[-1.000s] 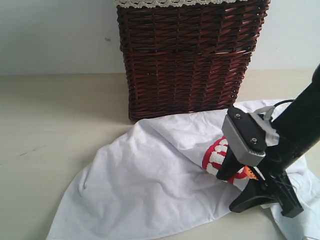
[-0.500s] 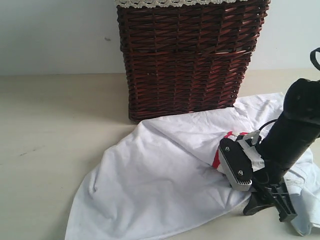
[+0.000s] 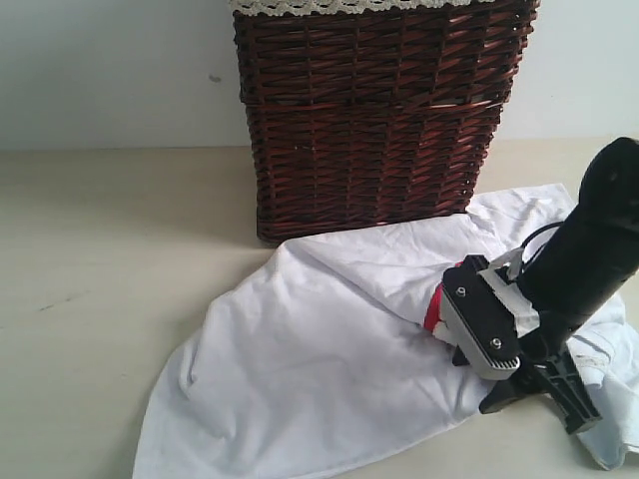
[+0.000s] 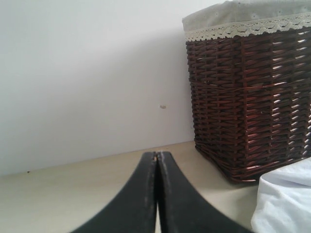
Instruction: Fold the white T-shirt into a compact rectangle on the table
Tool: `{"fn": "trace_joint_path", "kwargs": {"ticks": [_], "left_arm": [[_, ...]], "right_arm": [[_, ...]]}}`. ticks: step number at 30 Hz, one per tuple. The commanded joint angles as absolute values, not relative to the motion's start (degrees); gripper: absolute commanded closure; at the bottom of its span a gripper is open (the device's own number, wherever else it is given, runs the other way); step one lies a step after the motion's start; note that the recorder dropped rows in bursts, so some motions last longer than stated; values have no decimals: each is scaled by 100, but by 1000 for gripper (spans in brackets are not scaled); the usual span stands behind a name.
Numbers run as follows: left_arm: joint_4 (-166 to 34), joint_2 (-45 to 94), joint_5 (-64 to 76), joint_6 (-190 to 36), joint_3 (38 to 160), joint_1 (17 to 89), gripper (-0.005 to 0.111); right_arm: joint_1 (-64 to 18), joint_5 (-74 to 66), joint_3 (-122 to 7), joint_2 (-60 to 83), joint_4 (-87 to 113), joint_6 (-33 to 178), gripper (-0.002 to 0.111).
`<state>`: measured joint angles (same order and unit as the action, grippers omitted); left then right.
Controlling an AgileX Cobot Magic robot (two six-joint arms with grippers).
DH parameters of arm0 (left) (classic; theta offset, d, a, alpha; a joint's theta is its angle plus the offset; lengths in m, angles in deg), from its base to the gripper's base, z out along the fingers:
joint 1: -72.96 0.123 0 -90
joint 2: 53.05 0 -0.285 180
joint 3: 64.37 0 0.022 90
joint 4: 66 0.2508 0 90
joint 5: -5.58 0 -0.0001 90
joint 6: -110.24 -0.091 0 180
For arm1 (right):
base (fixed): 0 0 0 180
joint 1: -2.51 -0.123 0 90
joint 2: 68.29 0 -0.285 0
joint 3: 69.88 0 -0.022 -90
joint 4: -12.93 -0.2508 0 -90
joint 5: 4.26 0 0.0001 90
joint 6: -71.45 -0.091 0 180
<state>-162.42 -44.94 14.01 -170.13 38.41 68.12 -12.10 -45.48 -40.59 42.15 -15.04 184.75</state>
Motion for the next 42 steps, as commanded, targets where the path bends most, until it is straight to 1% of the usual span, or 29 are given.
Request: {"fn": "trace_joint_path", "kwargs": {"ticks": [1,6,8,9,10,12,13,14,15,19,21,22,23,24,25,26,27,28,29,30,31,32,33,34,38,42], "left_arm": [[-16245,-4526,1419,-17003,3841,6782,107],[-16245,-4526,1419,-17003,3841,6782,107],[-16245,-4526,1419,-17003,3841,6782,107],[-16245,-4526,1419,-17003,3841,6782,107],[-16245,-4526,1419,-17003,3841,6782,107],[-16245,-4526,1419,-17003,3841,6782,107],[-16245,-4526,1419,-17003,3841,6782,107],[-16245,-4526,1419,-17003,3841,6782,107],[-16245,-4526,1419,-17003,3841,6782,107],[-16245,-4526,1419,-17003,3841,6782,107],[-16245,-4526,1419,-17003,3841,6782,107],[-16245,-4526,1419,-17003,3841,6782,107],[-16245,-4526,1419,-17003,3841,6782,107],[-16245,-4526,1419,-17003,3841,6782,107],[-16245,-4526,1419,-17003,3841,6782,107],[-16245,-4526,1419,-17003,3841,6782,107],[-16245,-4526,1419,-17003,3841,6782,107],[-16245,-4526,1419,-17003,3841,6782,107],[-16245,-4526,1419,-17003,3841,6782,107],[-16245,-4526,1419,-17003,3841,6782,107],[-16245,-4526,1419,-17003,3841,6782,107],[-16245,-4526,1419,-17003,3841,6782,107],[-16245,-4526,1419,-17003,3841,6782,107],[-16245,-4526,1419,-17003,3841,6782,107],[-16245,-4526,1419,-17003,3841,6782,107],[-16245,-4526,1419,-17003,3841,6782,107]], "right_arm": [[-1209,-4608,-4047,4398,-1038,18084,62],[-1209,-4608,-4047,4431,-256,17564,63],[-1209,-4453,-4047,4431,-56,17344,67],[-1209,-4348,-4047,4431,-17,17251,72],[-1209,-4248,-4047,4431,-16,17141,80],[-1209,-4154,-4047,4431,-16,17017,93],[-1209,-4124,-4047,4431,-16,16994,102],[-1209,-4123,-4047,4431,-16,16965,107],[-1209,-4123,-4047,4431,-16,16947,108],[-1209,-4192,-4047,4405,-16,16876,108],[-1209,-4760,-4047,4219,-279,17272,108],[-1209,-5633,-4047,4012,-718,17754,108],[-1209,-6092,-4047,3912,-944,17942,108],[-1209,-7143,-4047,3768,-1603,18131,108],[-1209,-7422,-4047,3742,-1960,18144,108],[-1209,-7416,-4047,3718,-2496,18012,108],[-1209,-6822,-4047,3691,-2797,17459,108],[-1209,-6712,-4065,3650,-2960,17163,108],[-1209,-7229,-4095,3531,-3068,17257,108],[-1209,-7422,-4108,3468,-3124,17665,108],[-1215,-7422,-4062,3408,-3256,18003,108],[-1215,-7422,-4062,3405,-3313,17972,108],[-1215,-7337,-4062,3384,-3456,17397,108],[-1215,-7422,-4074,3347,-3557,17271,108],[-1215,-7422,-4046,3243,-4083,17782,108],[-1335,-7422,-3945,3180,-4105,17467,108]]}}
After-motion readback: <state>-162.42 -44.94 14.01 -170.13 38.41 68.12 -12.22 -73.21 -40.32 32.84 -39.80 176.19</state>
